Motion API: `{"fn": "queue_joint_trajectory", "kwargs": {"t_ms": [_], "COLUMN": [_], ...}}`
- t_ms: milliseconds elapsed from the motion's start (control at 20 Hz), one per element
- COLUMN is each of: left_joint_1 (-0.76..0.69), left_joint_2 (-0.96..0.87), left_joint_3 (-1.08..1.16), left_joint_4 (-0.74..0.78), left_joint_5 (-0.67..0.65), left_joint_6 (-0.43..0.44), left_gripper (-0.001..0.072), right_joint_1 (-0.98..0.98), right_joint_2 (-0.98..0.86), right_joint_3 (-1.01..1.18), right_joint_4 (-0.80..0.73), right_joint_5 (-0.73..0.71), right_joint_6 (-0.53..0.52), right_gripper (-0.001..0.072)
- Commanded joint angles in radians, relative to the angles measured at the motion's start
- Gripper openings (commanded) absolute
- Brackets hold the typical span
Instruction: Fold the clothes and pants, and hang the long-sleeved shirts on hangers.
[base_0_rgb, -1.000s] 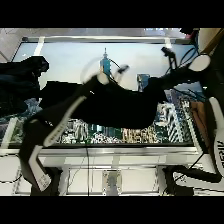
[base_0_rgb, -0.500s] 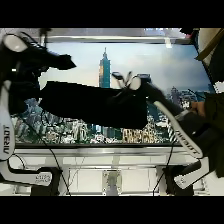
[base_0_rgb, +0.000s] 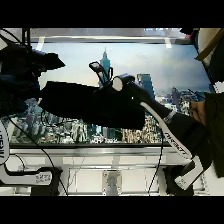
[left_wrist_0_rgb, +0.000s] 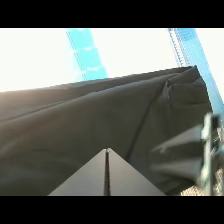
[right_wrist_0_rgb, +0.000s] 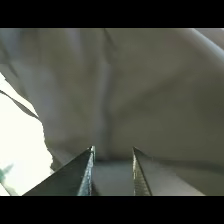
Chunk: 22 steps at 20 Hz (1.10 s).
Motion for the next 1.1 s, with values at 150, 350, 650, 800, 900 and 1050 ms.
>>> {"fn": "queue_joint_trajectory", "kwargs": {"t_ms": [150,350,650,800,900,1050], "left_joint_1": [0.003,0.003,0.003,0.003,0.003,0.003], "left_joint_2": [0.002,0.002,0.002,0.002,0.002,0.002], "left_joint_3": [0.000,0.000,0.000,0.000,0.000,0.000], "left_joint_4": [0.000,0.000,0.000,0.000,0.000,0.000], "left_joint_5": [-0.027,-0.027,-0.027,-0.027,-0.027,-0.027], "left_joint_6": [0.014,0.015,0.014,0.014,0.014,0.014], "left_gripper": [0.0016,0.0015,0.0015,0.0015,0.0015,0.0016], "right_joint_1": [-0.300,-0.402,-0.345,-0.309,-0.294,-0.290], "right_joint_2": [-0.002,-0.004,-0.050,-0.065,-0.064,-0.063], "right_joint_3": [-0.028,-0.201,-0.309,-0.309,-0.308,-0.277], "right_joint_4": [-0.037,0.187,0.360,0.361,0.401,0.513], "right_joint_5": [0.409,0.248,0.080,0.040,0.015,0.022], "right_joint_6": [0.041,0.038,-0.048,-0.048,-0.049,-0.107], "right_gripper": [0.0341,0.0461,0.0462,0.0461,0.0460,0.0453]}}
